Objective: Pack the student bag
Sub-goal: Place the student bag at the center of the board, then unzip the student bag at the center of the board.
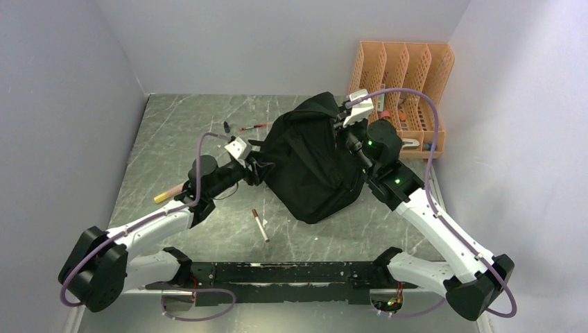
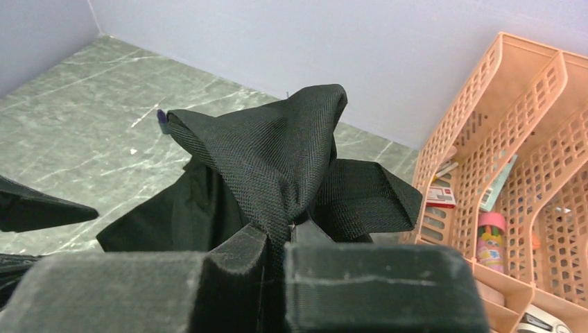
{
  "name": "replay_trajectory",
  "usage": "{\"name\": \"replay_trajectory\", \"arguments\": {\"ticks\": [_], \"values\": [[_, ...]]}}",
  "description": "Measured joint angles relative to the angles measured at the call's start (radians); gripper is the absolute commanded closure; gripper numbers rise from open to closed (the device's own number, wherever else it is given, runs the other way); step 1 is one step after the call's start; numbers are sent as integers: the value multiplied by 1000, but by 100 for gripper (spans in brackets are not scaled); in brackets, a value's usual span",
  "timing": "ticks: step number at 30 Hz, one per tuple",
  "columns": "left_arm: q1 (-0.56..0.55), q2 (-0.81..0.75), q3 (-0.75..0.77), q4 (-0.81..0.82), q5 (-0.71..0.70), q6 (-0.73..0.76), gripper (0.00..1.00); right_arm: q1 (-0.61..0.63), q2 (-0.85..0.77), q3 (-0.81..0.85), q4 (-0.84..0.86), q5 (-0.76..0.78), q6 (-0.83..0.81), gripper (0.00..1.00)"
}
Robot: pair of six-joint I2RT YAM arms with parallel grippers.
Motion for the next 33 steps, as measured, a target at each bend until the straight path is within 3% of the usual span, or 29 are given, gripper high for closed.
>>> {"name": "replay_trajectory", "arguments": {"ticks": [12, 28, 33], "values": [[-64, 213, -19, 370, 17, 185, 42, -2, -18, 0, -6, -62, 48, 100], [-98, 418, 74, 499, -46, 206, 43, -2, -41, -4, -18, -113, 65, 100], [-101, 453, 117, 504, -51, 206, 55, -2, -48, -5, -26, -130, 76, 100]]}}
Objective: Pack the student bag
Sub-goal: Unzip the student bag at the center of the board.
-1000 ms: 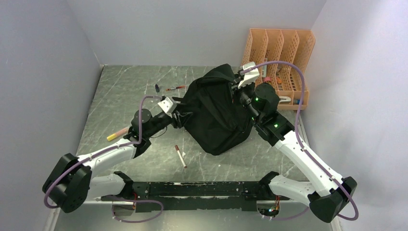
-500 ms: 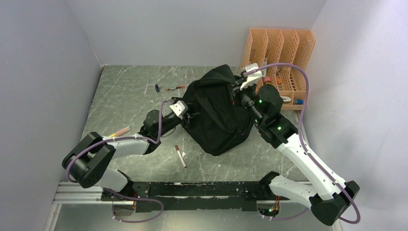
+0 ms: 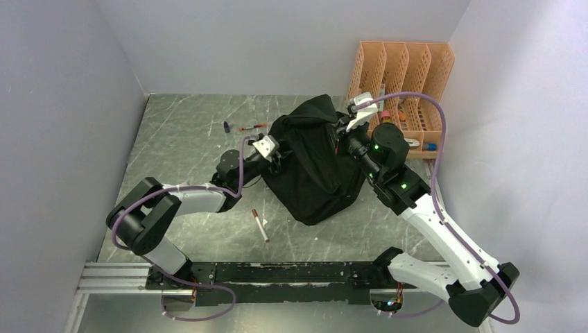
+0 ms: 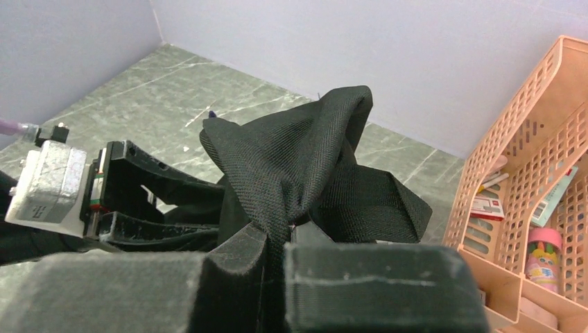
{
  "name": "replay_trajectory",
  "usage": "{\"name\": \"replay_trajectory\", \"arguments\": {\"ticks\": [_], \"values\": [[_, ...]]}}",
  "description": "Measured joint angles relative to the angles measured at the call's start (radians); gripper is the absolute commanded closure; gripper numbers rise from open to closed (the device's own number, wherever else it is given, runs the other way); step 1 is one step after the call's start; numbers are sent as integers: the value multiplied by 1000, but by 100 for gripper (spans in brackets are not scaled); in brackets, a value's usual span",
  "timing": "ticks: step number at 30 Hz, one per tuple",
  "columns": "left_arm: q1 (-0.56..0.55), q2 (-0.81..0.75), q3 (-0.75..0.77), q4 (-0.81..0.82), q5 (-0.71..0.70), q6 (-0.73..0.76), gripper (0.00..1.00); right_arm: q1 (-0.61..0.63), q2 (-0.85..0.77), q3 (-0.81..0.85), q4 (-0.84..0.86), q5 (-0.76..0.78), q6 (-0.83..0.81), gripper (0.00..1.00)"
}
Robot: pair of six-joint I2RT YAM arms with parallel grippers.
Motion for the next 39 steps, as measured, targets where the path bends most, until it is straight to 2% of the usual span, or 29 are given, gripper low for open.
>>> {"name": "replay_trajectory", "arguments": {"ticks": [6, 8, 13, 23, 32, 39], "values": [[-1, 43, 45, -4, -11, -1, 90, 0, -16, -6, -14, -1, 6, 100], [-2, 45, 55, -16, -11, 2, 94, 0, -21, -10, -17, 4, 6, 100], [-2, 31, 63, -65, 2, 5, 95, 0, -19, -11, -27, 76, 35, 100], [-8, -63, 117, -383, 42, 34, 95, -5, 107, -10, -1, 288, 92, 100], [-50, -64, 119, -452, 50, 18, 95, -28, 157, -10, 15, 280, 157, 100], [-124, 55, 212, -467, 50, 0, 95, -42, 156, -27, 13, 254, 183, 100]]}}
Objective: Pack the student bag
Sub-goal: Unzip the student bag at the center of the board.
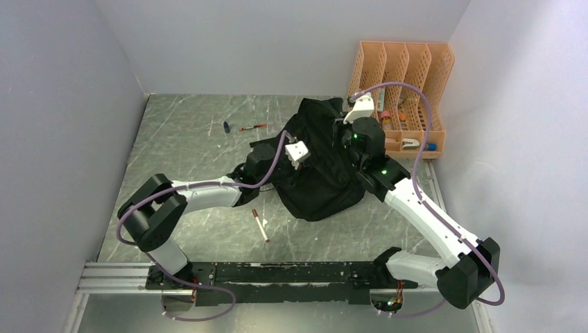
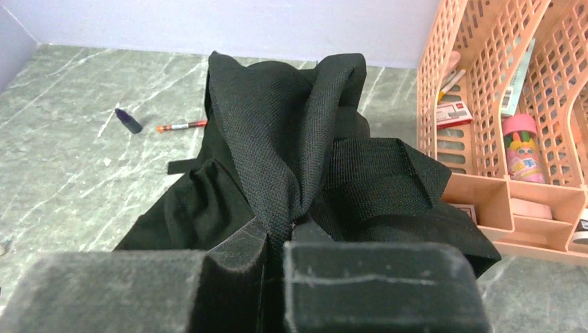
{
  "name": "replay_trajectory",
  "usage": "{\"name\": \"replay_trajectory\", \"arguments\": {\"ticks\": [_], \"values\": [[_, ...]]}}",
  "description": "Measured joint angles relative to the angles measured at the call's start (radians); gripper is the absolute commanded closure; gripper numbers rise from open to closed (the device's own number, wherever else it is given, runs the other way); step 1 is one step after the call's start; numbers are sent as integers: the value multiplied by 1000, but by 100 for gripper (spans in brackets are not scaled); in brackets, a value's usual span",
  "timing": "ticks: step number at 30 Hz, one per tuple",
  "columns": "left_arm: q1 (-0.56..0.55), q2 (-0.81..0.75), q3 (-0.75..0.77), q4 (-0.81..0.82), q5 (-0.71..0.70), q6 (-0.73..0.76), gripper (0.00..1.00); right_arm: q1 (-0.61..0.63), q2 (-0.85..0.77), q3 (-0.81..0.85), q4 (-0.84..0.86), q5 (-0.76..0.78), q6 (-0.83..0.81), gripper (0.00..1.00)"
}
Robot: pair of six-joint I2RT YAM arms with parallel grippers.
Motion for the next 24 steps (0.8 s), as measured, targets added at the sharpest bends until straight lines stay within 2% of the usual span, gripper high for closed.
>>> {"name": "replay_trajectory", "arguments": {"ticks": [8, 18, 24], "values": [[-115, 32, 27, -11, -2, -5, 95, -50, 0, -34, -5, -19, 40, 100], [-272, -18, -16, -18, -20, -19, 95, -103, 0, -34, -60, -46, 79, 100], [-338, 42, 49, -62, -43, 19, 95, -106, 0, -34, -93, -50, 84, 100]]}}
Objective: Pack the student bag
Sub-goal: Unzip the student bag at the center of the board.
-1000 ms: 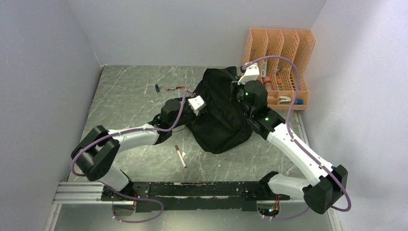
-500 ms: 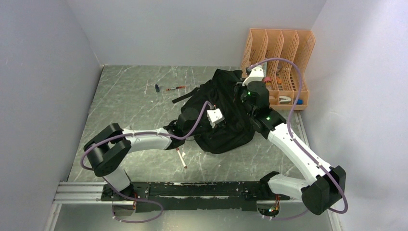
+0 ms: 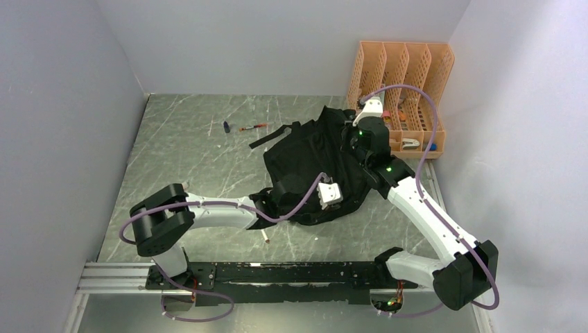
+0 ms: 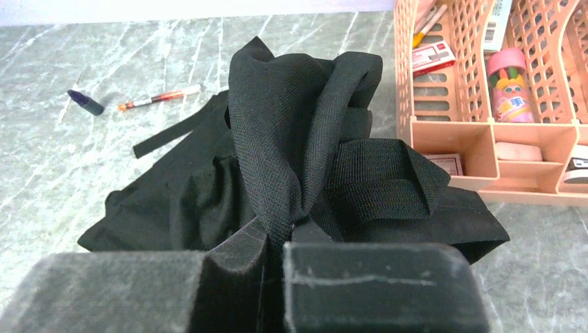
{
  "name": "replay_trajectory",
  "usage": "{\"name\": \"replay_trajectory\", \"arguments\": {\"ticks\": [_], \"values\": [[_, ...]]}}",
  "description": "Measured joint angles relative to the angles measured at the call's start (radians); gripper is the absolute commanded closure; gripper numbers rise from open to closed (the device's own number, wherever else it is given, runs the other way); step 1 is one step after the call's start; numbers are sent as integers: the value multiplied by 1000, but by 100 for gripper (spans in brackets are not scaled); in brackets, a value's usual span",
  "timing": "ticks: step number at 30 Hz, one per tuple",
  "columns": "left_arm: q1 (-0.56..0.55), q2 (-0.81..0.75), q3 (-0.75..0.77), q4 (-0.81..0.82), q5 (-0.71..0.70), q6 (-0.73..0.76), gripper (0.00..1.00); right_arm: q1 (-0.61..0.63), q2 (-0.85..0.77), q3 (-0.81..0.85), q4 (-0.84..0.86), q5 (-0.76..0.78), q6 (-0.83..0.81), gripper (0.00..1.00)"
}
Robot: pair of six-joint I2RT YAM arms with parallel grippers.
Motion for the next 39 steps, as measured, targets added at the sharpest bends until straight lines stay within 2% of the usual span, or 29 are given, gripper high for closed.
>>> {"name": "replay_trajectory", "arguments": {"ticks": [4, 8, 10, 14, 16, 20, 25, 33, 39], "values": [[-25, 9, 22, -47, -11, 46, 94, -6, -3, -1, -24, 2, 0, 100], [-44, 7, 22, -81, -36, 73, 78, -9, -9, -11, -31, 2, 1, 100], [-53, -6, 11, -97, -45, 71, 64, -11, -9, -13, -29, 3, 4, 100], [-75, -90, -53, -145, -98, 41, 27, -15, -11, -14, -23, -1, 13, 100], [-68, -155, -90, -158, -143, 13, 16, -16, -13, -14, -21, -8, 16, 100], [4, -301, -127, -204, -286, -108, 13, -16, -16, -13, -13, -40, 19, 100], [163, -415, -124, -286, -404, -290, 10, -17, -18, 19, 8, -128, 19, 100], [360, -452, -136, -474, -467, -496, 9, -15, 24, 100, 115, -414, 81, 100], [433, -470, -173, -554, -505, -594, 6, -13, 71, 100, 201, -504, 165, 100]]}}
